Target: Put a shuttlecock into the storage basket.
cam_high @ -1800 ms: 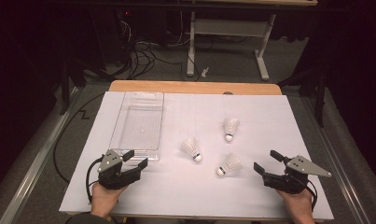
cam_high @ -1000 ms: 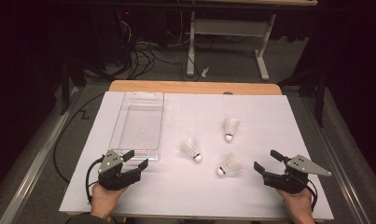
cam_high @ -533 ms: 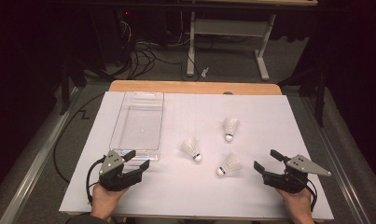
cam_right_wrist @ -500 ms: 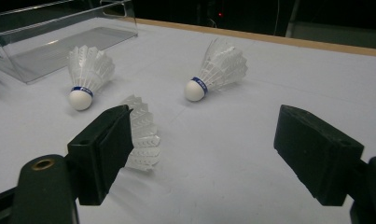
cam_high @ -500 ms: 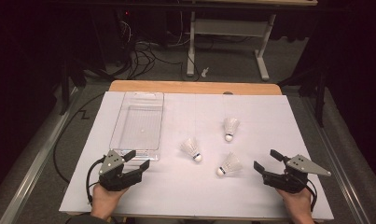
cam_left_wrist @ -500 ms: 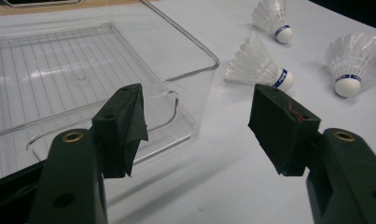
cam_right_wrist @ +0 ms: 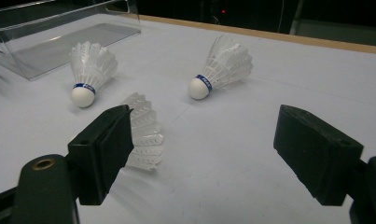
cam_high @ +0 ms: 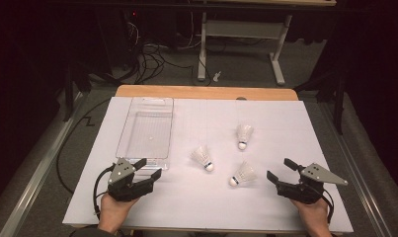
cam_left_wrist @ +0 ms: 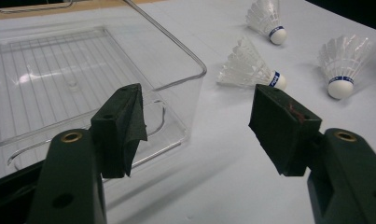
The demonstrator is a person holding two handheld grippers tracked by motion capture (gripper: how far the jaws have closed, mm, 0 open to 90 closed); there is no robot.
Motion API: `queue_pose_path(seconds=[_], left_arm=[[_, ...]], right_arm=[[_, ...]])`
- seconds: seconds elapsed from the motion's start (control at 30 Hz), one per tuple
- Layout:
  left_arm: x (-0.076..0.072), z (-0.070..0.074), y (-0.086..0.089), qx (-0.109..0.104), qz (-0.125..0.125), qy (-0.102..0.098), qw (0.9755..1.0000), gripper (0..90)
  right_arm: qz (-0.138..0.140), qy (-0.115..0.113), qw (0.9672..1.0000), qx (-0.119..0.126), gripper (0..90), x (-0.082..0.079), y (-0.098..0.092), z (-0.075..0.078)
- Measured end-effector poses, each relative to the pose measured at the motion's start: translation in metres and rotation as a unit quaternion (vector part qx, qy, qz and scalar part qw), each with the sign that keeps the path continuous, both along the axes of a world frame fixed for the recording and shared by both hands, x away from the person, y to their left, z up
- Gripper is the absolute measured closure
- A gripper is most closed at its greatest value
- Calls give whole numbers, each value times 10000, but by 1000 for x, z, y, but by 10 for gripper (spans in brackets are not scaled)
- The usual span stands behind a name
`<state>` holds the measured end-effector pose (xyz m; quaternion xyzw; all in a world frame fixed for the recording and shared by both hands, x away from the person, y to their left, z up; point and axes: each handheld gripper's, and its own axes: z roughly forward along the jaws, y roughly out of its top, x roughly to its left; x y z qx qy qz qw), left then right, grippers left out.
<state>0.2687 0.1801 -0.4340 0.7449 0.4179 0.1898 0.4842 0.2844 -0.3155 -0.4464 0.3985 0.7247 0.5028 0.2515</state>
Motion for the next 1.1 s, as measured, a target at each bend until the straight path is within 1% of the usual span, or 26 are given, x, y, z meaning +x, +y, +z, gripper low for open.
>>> queue_pose_path(seconds=[0.17, 0.27, 0.63, 0.67, 0.7, 0.77, 0.8, 0.93, 1.1], left_arm=[[2, 4, -4, -53, -38, -6, 10000, 357], [5, 7, -8, -137, -63, -12, 9999, 358], [15, 11, -21, -137, -208, -52, 9997, 358], [16, 12, -21, -105, -214, -43, 9997, 358], [17, 12, -23, -134, -250, -25, 9996, 357], [18, 13, -24, -109, -241, -27, 9996, 356], [20, 13, -25, -124, -278, -20, 9995, 356], [23, 15, -28, -167, -268, -33, 9995, 356], [28, 17, -33, -237, -343, -16, 9991, 353]], right_arm=[[29, -1, 10000, 14, 199, 0, -1, 0], [38, 6, 10000, 32, 199, 1, -1, 0], [19, 35, 10000, 56, 199, 2, -1, 0], [21, 42, 10000, 53, 198, 2, -1, 0], [19, 52, 10000, 54, 199, 2, -1, 0], [18, 68, 10000, 67, 199, 2, -1, 0], [17, 75, 9999, 73, 199, 2, -1, 0], [16, 93, 9999, 73, 199, 2, -2, 0], [26, 96, 9999, 66, 199, 3, -1, -1]])
